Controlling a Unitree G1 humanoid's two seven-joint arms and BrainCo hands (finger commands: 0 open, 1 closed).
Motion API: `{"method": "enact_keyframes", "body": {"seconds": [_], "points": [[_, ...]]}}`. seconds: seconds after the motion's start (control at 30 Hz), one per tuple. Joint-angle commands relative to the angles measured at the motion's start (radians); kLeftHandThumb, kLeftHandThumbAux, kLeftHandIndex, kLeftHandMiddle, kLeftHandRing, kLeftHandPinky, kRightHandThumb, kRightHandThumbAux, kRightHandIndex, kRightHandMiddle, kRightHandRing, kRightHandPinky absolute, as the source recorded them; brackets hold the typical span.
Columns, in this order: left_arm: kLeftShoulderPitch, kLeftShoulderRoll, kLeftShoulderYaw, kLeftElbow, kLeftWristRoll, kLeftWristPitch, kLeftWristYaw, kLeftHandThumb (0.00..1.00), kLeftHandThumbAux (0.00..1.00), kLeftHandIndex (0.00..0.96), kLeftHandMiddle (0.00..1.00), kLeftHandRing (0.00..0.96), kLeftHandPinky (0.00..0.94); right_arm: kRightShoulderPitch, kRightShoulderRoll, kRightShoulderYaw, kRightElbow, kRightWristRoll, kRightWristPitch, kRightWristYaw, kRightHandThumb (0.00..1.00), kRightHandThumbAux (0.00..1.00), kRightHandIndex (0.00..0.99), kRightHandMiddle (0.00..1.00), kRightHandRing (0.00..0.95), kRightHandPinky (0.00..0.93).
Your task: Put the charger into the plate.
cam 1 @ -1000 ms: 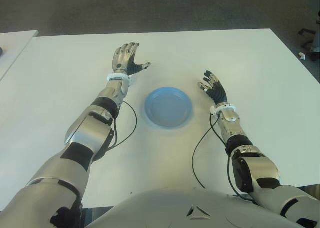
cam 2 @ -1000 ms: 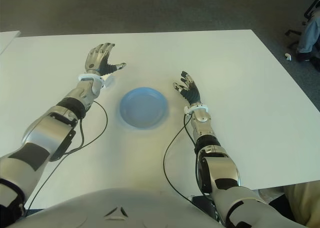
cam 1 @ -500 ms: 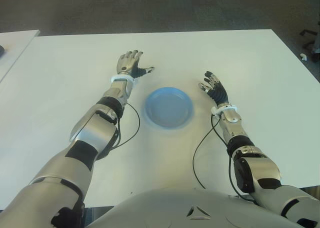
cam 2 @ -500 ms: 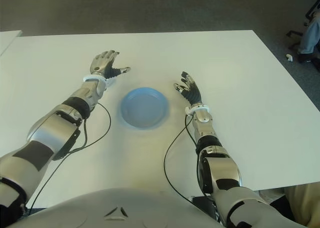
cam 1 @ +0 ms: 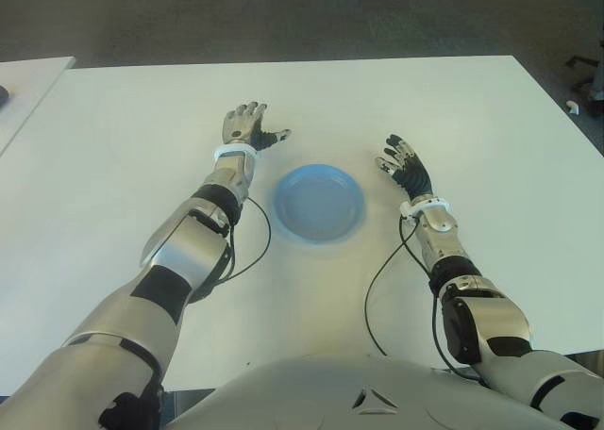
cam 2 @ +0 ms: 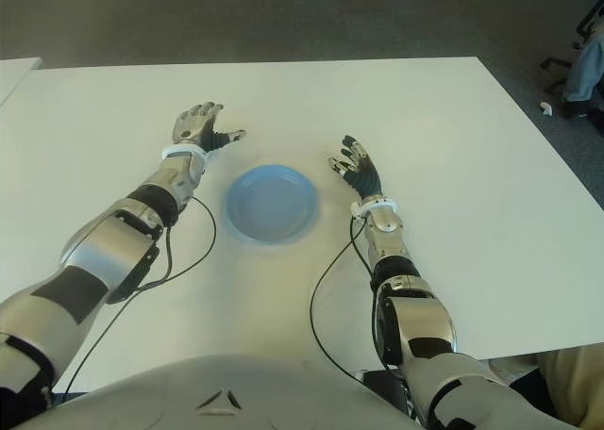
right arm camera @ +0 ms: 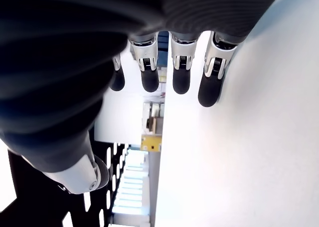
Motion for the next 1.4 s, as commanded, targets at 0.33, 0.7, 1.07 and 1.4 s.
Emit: {"method": "enact_keyframes", "body": {"seconds": [0.33,0.7,1.07,1.4], "points": [[0.056,0.000,0.052,0.050,-0.064,0.091,0.041,0.167,0.242,0.000,0.000,0.000,0.000,0.051,-0.006,-0.007,0.010,0.012,0.001,0.026,0.010,0.704,0.012,0.101,0.084,0.068],[0.073,-0.008,0.073,0.071,-0.081,0.188,0.031,0.155,0.250,0.000,0.000,0.000,0.000,0.066,-0.012,-0.008,-0.001,0.017,-0.012,0.045,0.000,0.668,0.016,0.097,0.079,0.064],[0.100,-0.006,0.108,0.075,-0.110,0.209,0.036,0.152,0.225,0.000,0.000,0.000,0.000,0.086,-0.022,-0.008,-0.026,0.019,-0.015,0.065,0.000,0.661,0.016,0.096,0.078,0.061],[0.111,-0.004,0.088,0.079,-0.088,0.239,0.026,0.159,0.221,0.000,0.000,0.000,0.000,0.093,-0.025,-0.011,-0.033,0.024,-0.018,0.081,0.000,0.644,0.018,0.105,0.087,0.071]]}}
